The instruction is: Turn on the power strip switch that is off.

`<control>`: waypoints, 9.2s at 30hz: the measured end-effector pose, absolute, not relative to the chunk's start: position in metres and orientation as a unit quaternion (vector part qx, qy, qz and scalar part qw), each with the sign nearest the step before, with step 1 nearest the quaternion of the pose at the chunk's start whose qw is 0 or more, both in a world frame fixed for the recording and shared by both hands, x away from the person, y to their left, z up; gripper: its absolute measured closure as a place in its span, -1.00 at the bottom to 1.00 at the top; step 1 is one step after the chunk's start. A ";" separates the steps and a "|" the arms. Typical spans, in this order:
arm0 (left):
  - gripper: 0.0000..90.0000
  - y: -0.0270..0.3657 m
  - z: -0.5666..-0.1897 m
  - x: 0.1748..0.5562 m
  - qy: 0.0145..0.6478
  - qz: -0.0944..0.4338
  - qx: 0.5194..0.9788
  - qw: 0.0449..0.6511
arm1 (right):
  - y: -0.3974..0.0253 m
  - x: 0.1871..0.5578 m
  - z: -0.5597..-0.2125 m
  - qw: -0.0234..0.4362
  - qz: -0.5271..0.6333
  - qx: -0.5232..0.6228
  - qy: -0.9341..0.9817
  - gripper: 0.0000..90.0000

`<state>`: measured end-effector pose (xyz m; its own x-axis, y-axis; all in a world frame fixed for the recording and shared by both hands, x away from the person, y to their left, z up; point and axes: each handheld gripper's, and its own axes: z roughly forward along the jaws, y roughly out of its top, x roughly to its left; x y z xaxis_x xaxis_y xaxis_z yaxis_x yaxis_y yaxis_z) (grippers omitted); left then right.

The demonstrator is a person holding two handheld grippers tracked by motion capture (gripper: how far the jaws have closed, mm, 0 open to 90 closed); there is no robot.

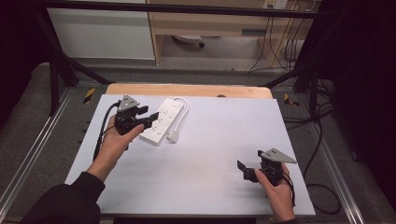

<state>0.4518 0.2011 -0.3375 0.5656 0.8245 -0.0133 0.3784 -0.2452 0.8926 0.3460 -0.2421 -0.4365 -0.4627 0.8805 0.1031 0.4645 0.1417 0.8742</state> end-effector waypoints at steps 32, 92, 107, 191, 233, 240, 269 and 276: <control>0.99 0.181 -0.355 0.482 0.399 0.219 0.760 0.465 | -0.243 0.346 -0.436 0.223 0.463 0.466 0.720 -0.89; 1.00 0.164 -0.405 0.527 0.425 0.178 0.796 0.392 | -0.244 0.347 -0.435 0.218 0.471 0.468 0.715 -0.89; 1.00 0.161 -0.416 0.534 0.432 0.177 0.798 0.380 | -0.245 0.347 -0.435 0.217 0.472 0.468 0.715 -0.89; 1.00 0.159 -0.428 0.541 0.420 0.182 0.810 0.366 | -0.245 0.347 -0.435 0.217 0.473 0.468 0.714 -0.89; 0.06 0.159 -0.402 0.529 0.422 0.194 0.777 0.425 | -0.245 0.347 -0.434 0.219 0.474 0.468 0.713 -0.89; -0.58 0.161 -0.397 0.526 0.428 0.195 0.770 0.430 | -0.245 0.347 -0.434 0.218 0.474 0.469 0.713 -0.89; -0.78 0.184 -0.368 0.504 0.431 0.176 0.775 0.427 | -0.245 0.348 -0.435 0.218 0.472 0.471 0.713 -0.91; -0.81 0.192 -0.363 0.492 0.429 0.171 0.773 0.435 | -0.245 0.348 -0.435 0.218 0.472 0.472 0.712 -0.91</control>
